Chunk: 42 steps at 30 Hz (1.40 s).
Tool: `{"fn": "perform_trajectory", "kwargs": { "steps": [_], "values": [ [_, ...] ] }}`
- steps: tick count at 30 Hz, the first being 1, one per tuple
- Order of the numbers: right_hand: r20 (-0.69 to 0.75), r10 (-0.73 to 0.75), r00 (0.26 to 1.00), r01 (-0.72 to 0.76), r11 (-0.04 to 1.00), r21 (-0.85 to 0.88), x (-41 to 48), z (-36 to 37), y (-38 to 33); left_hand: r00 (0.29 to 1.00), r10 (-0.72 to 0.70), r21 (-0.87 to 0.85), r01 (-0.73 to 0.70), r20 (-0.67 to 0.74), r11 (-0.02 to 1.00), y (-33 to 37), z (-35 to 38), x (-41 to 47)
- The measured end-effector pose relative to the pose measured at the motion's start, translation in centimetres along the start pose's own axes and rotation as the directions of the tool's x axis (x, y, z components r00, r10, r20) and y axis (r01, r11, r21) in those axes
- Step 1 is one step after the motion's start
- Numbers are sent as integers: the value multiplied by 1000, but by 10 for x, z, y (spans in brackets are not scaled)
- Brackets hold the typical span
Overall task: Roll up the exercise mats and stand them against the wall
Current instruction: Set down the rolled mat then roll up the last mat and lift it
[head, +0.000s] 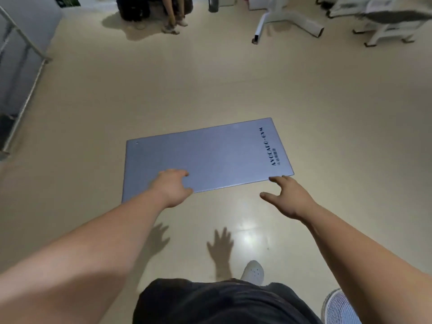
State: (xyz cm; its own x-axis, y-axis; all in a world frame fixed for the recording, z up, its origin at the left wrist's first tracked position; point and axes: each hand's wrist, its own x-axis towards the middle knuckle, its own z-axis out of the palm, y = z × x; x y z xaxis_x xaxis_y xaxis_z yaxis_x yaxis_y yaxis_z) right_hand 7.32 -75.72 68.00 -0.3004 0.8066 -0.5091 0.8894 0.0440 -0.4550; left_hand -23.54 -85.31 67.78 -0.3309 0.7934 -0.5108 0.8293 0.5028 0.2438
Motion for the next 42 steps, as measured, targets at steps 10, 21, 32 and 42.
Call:
{"fn": "perform_trajectory", "kwargs": {
  "steps": [10, 21, 32, 42],
  "values": [
    [35, 54, 998, -53, 999, -11, 97, -146, 137, 996, 9, -34, -6, 91, 999, 228, 8, 132],
    [38, 83, 996, -77, 989, -129, 300, -333, 209, 997, 22, -437, 15, 79, 900, 431, -53, 351],
    [237, -152, 960, 214, 941, -263, 554, -453, 218, 966, -250, -582, 242, 69, 777, 514, -73, 476],
    [674, -309, 671, 697, 573, -432, 715, -525, 161, 652, -738, -834, 494, 171, 243, 608, -35, 473]
  ]
}}
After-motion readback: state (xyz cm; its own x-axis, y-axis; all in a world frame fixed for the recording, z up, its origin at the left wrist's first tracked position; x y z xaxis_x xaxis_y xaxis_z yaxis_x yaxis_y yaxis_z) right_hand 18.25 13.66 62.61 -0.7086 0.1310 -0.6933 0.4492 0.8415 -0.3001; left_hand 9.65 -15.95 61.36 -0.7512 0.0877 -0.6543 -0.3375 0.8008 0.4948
